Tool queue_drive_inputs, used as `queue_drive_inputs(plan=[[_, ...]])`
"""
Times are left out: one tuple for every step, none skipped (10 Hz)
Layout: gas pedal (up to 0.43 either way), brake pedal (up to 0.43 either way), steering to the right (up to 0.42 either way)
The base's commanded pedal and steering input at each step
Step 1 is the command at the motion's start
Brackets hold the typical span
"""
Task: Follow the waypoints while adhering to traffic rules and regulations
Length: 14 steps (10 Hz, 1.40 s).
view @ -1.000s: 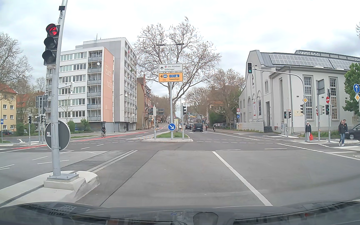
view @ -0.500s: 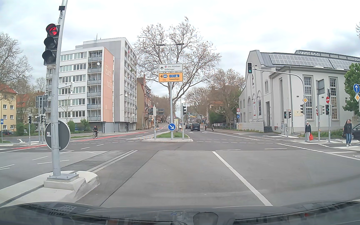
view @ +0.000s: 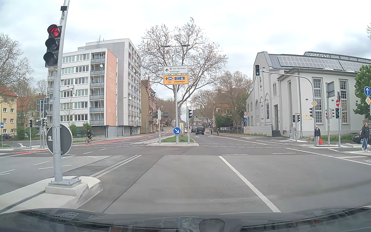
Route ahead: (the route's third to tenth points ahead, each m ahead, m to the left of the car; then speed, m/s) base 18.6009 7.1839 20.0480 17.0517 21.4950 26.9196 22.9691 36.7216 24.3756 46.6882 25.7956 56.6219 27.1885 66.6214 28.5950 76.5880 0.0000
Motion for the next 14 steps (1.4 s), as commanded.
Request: queue_drive_inputs(plan=[[0.000,0.201,-0.001],[0.000,0.201,-0.001],[0.000,0.201,-0.001],[0.000,0.201,-0.001],[0.000,0.201,-0.001],[0.000,0.201,-0.001],[0.000,0.201,-0.001],[0.000,0.207,-0.001],[0.000,0.201,-0.001],[0.000,0.201,-0.001],[0.000,0.207,-0.001],[0.000,0.201,-0.001],[0.000,0.201,-0.001],[0.000,0.201,-0.001]])
